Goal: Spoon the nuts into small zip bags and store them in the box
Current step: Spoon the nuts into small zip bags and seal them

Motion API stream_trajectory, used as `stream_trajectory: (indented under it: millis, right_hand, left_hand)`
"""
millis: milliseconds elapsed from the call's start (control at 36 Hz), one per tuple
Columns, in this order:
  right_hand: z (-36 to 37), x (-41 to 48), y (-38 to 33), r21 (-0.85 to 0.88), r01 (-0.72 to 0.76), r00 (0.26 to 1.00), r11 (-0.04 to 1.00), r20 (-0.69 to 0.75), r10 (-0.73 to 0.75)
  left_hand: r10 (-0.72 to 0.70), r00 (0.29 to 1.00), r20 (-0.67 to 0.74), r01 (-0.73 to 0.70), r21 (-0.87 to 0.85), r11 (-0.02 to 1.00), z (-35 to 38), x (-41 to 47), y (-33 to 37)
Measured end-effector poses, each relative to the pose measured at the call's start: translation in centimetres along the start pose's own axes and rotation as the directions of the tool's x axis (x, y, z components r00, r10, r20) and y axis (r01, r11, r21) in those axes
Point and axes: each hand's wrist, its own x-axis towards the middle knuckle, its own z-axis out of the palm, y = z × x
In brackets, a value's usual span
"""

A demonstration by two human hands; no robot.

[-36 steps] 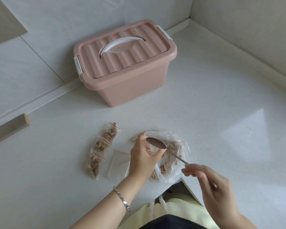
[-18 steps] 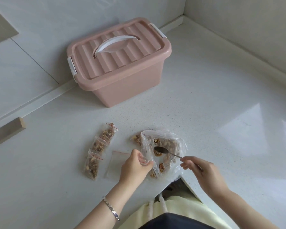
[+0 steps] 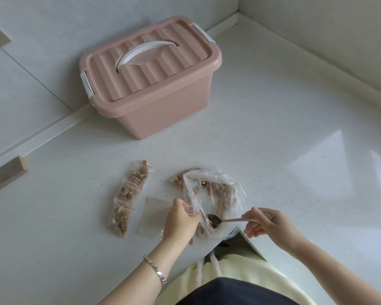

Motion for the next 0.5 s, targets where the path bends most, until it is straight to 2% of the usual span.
stream_trajectory:
  millis: [139, 250, 361, 500]
  right_hand:
    - [0.4, 0.3, 0.5, 0.201, -0.15, 0.989, 0.968, 0.011, 0.151]
    - [0.1, 0.4, 1.2, 0.377, -0.214, 0.974, 0.901, 0.015, 0.225]
    - [-0.3, 0.2, 1.5, 0.49, -0.234, 0.967, 0.84, 0.028, 0.253]
    - [-0.4, -0.2, 1.5, 0.542, -0.192, 0.973, 0.818, -0.004, 0.232]
  left_hand:
    - [0.004, 1.0, -0.026, -0.007, -0.111, 0.994, 0.1, -0.4, -0.2]
    - [0.021, 0.997, -0.068, -0.029, -0.127, 0.992, -0.4, -0.7, -0.4]
    - [0.079, 0.983, -0.163, -0.104, -0.148, 0.984, -1.0, -1.0, -0.7]
    - [0.171, 0.954, -0.248, -0.232, -0.245, 0.941, -1.6, -1.5, -0.6]
